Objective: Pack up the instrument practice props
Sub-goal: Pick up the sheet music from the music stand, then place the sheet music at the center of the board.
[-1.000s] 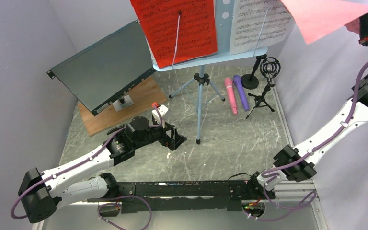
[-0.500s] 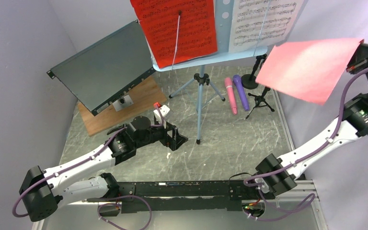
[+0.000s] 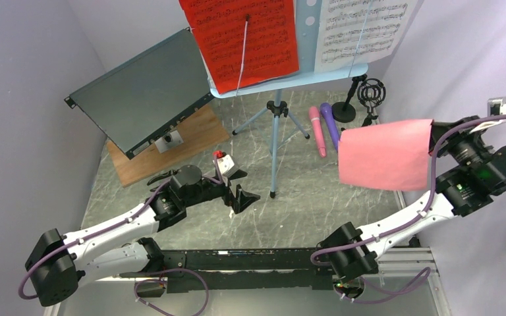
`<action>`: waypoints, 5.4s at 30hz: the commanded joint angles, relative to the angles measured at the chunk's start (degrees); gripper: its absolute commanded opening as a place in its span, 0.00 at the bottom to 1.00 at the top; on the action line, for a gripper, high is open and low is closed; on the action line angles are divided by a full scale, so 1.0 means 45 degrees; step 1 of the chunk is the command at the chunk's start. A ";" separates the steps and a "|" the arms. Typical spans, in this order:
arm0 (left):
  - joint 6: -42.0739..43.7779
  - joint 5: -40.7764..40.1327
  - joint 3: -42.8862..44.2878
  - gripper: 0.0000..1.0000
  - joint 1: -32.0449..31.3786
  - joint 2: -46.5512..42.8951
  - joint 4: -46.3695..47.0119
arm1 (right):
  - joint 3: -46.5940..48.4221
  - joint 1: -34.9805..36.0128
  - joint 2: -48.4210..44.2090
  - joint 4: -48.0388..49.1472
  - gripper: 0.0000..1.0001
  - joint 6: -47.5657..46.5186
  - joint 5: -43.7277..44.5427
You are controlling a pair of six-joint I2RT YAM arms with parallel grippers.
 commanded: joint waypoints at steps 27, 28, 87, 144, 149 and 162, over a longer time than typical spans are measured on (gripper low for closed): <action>0.7921 -0.2546 -0.2696 0.99 -0.1253 0.2181 0.5896 | -0.3903 1.1109 0.2693 -1.2841 0.00 -1.2737 0.3903; 0.8028 -0.2674 -0.2738 0.99 -0.1253 0.2440 0.6331 | -0.3868 1.1275 0.2895 -1.3051 0.00 -1.2999 0.3880; -0.9249 0.0571 -0.0405 0.00 0.1369 0.3433 0.3440 | -0.3295 1.2805 0.5130 -1.6695 0.66 -1.8838 0.3184; -0.3364 -0.5368 0.5602 0.85 0.2692 0.3470 -1.4292 | -0.3524 1.2785 0.4640 -1.5901 0.85 -1.8565 0.3926; -0.2248 -0.1469 0.4178 0.92 0.2712 0.0982 -1.0859 | -0.3519 1.2785 0.4619 -1.5928 0.85 -1.8631 0.3962; -0.0988 0.1342 0.6141 0.97 0.2855 -0.0011 -0.5831 | -0.3441 1.2785 0.4682 -1.6215 0.85 -1.9029 0.3940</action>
